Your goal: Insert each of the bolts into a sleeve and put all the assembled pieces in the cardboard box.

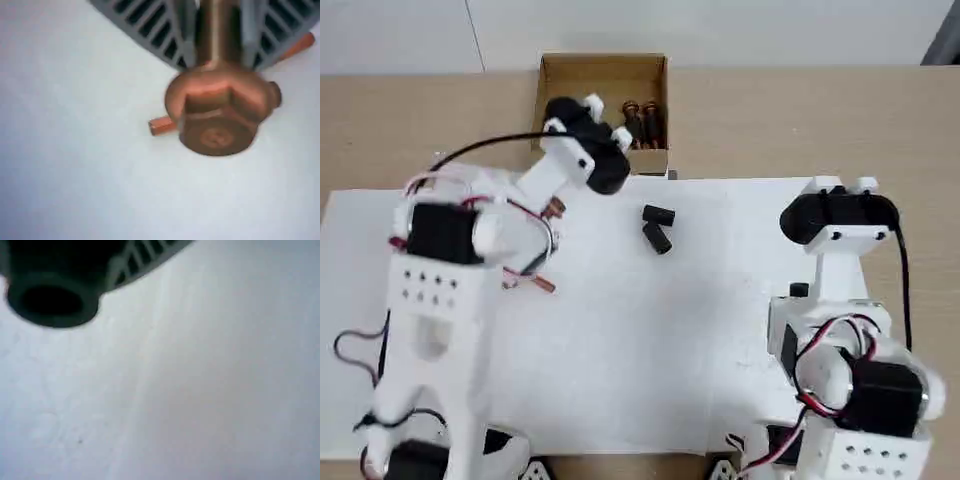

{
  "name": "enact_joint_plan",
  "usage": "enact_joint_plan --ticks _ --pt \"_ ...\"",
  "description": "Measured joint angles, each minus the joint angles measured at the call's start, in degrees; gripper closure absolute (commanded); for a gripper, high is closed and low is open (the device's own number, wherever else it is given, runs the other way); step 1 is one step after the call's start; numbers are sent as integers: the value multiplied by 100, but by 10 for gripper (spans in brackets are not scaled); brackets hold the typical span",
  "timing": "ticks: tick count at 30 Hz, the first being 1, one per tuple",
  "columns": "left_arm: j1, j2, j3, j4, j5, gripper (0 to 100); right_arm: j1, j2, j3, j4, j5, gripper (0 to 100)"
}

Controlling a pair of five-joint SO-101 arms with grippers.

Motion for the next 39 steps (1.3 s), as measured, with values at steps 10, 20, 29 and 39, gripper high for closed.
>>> enact_joint_plan --ticks 10,20,29,39 --pt "9 -2110 2215 -1222 695 995 0 -941 633 -615 0 996" --pt "9 -4141 4580 -3464 1125 995 0 -2259 2681 -2268 0 996" --pt "9 -5187 5855 -4545 3068 995 -97 -2796 3947 -3393 0 996" --pt "62 -5319 6233 -4580 5284 994 -1319 -2822 5064 -4782 -193 996"
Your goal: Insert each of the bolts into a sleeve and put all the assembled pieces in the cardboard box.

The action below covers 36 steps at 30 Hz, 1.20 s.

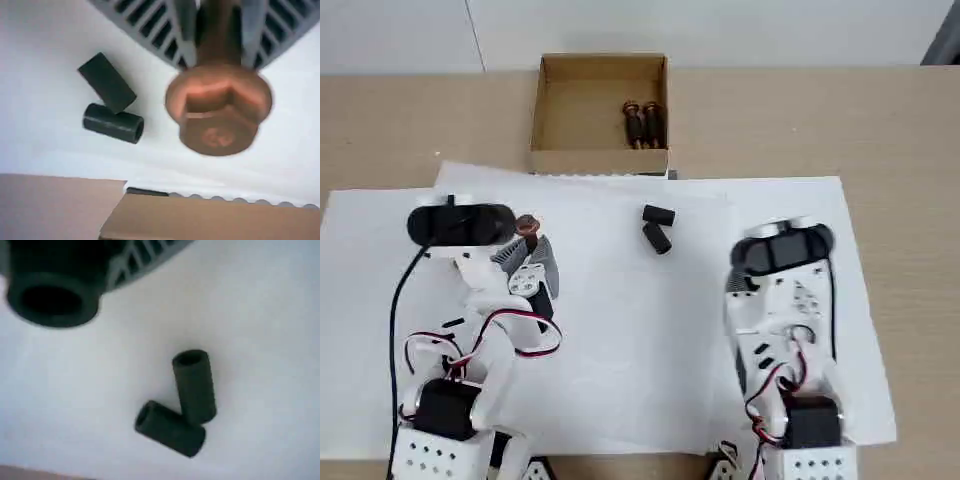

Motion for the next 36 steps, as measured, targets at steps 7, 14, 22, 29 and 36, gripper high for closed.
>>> enact_joint_plan --ticks 7,14,22,29,36 --pt "334 0 0 -158 1046 993 -1055 0 818 -1143 0 996" --pt "352 -9 9 -941 1556 993 -1732 0 1143 -1512 0 996" --pt "967 -18 642 -1881 1714 993 -2453 0 1143 -1538 0 995" --pt "1169 -18 1187 -2637 1714 993 -2681 0 1143 -1538 0 995" --pt "1196 -18 1196 -2699 1908 993 -2813 -352 1143 -1538 0 995"
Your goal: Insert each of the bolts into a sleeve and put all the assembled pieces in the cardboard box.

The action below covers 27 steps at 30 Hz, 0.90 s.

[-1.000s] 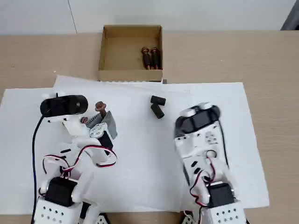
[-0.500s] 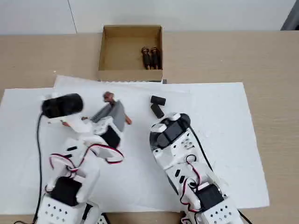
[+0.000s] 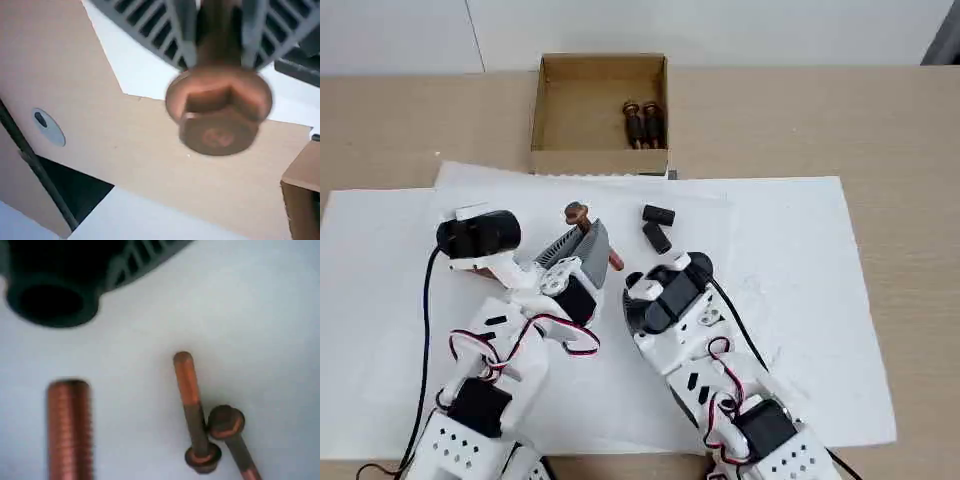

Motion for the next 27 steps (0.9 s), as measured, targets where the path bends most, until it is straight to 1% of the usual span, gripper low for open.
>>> enact_joint_plan --ticks 6,13,27 --pt "220 0 88 -9 9 993 -97 -273 97 0 0 995" --pt "237 0 97 -9 18 993 -97 -308 255 0 158 995" --pt "237 0 97 -9 18 993 -97 -325 255 0 158 995"
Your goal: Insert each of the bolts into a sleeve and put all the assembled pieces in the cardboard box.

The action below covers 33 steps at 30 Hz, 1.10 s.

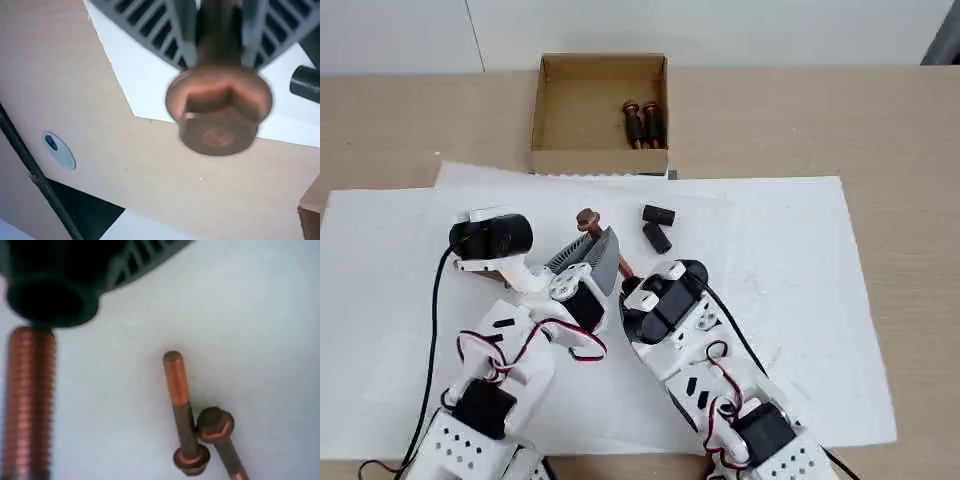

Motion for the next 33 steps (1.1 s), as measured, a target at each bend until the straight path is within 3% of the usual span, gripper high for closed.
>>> enact_joint_plan --ticks 33 --pt "44 0 114 0 0 993 123 -9 193 -360 35 995"
